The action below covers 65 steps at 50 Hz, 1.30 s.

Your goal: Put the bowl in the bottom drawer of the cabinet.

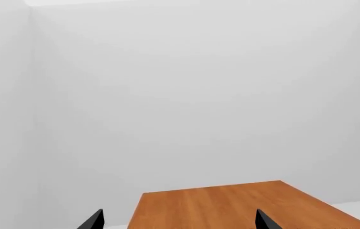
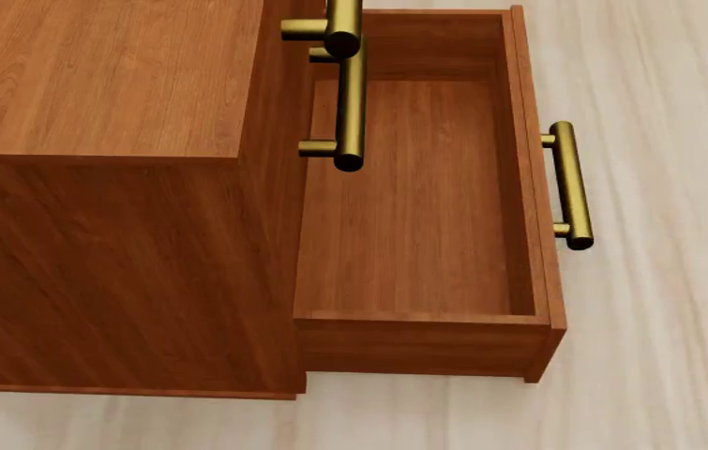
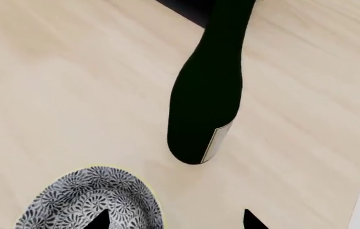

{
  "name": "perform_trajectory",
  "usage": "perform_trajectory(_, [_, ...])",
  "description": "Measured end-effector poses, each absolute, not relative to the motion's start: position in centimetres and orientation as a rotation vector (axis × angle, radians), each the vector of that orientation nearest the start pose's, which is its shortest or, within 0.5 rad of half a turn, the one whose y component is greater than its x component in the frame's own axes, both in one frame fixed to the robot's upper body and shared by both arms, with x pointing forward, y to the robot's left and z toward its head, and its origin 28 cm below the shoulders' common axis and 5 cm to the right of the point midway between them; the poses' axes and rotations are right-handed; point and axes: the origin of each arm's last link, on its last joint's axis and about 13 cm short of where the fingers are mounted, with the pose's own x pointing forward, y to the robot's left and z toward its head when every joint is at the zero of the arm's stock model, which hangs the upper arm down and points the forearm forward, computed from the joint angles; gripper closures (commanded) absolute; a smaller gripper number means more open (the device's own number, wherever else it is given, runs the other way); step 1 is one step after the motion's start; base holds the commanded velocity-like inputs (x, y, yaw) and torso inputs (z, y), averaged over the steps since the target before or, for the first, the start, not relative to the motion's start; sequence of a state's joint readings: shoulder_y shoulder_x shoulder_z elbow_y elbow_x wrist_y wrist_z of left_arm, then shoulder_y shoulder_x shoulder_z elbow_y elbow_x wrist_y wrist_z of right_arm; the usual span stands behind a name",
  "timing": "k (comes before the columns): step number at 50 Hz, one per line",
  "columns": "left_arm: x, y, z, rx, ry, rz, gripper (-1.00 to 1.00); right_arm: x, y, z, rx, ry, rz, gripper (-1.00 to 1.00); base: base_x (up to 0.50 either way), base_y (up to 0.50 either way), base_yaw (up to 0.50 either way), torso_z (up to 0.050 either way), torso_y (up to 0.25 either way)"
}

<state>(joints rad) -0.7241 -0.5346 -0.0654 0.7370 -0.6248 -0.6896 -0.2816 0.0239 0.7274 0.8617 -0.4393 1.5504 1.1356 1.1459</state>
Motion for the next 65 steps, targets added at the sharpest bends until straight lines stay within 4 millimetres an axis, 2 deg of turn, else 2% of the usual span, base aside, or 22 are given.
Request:
perform_trajectory(41, [22.9, 26.4, 29.0, 0.097, -0.695, -0.036, -1.0, 17.2, -27.0, 15.3, 0.348, 0.45, -0.795, -1.0, 0.0, 0.0, 0.0, 0.0, 0.0])
perform_trajectory(65, [23.0, 26.3, 28.9, 0.101, -0.691, -0.035, -1.0, 18.0, -27.1, 14.2, 0.372, 0.477, -0.788, -1.0, 0.0, 0.0, 0.0, 0.0, 0.0])
